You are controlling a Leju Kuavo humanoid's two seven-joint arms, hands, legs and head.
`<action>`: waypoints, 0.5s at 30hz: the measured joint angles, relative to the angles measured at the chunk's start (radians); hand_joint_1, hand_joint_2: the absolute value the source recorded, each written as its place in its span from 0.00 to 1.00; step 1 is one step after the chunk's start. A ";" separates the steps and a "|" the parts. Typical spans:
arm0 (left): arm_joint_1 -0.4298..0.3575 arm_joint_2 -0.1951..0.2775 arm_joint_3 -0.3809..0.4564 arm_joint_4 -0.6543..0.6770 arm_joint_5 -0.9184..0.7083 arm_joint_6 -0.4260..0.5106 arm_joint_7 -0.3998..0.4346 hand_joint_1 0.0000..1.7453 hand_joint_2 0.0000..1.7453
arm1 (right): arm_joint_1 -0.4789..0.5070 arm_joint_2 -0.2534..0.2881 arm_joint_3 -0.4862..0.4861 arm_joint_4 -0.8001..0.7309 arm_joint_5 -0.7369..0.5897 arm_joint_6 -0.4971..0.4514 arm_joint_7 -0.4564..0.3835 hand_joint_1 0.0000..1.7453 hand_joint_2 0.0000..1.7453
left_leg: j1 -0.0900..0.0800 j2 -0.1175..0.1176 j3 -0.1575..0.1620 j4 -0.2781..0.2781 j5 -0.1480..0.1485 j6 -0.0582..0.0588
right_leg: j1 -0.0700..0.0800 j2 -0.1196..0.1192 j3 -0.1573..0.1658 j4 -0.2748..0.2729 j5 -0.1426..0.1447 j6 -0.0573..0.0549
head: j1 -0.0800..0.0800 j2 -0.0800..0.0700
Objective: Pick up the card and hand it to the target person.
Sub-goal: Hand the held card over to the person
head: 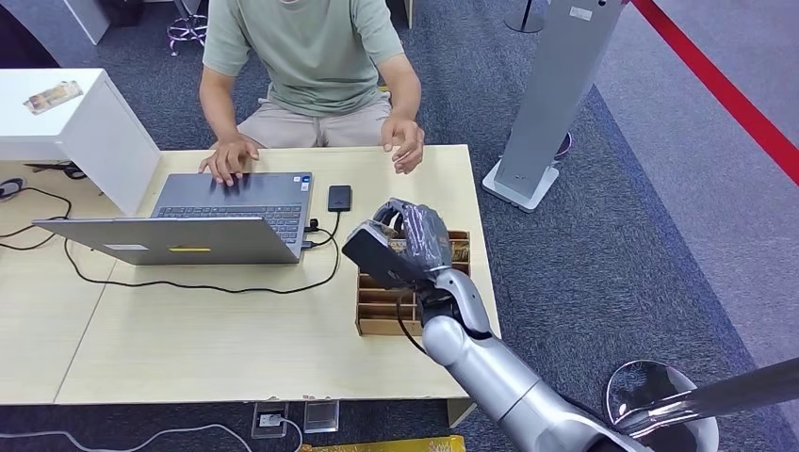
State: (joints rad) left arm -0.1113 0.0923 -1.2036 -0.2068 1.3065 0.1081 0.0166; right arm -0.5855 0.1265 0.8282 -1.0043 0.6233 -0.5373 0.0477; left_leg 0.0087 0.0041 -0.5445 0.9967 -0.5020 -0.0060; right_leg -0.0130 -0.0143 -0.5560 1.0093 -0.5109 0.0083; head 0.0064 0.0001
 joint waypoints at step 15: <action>-0.001 0.000 -0.020 0.000 -0.003 0.000 0.006 0.00 1.00 | -0.229 0.096 0.001 0.326 0.022 0.020 0.070 0.87 1.00 | 0.000 0.000 0.000 0.000 0.000 0.000 | 0.000 0.000 0.000 0.000 0.000 0.000 | 0.000 0.000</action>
State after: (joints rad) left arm -0.1118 0.0928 -1.2234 -0.2068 1.3031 0.1076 0.0224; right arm -0.8141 0.2227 0.8295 -0.6782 0.6452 -0.5173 0.1180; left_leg 0.0086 0.0037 -0.5447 0.9968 -0.5019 -0.0060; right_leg -0.0130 -0.0146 -0.5563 1.0094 -0.5110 0.0083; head 0.0067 0.0000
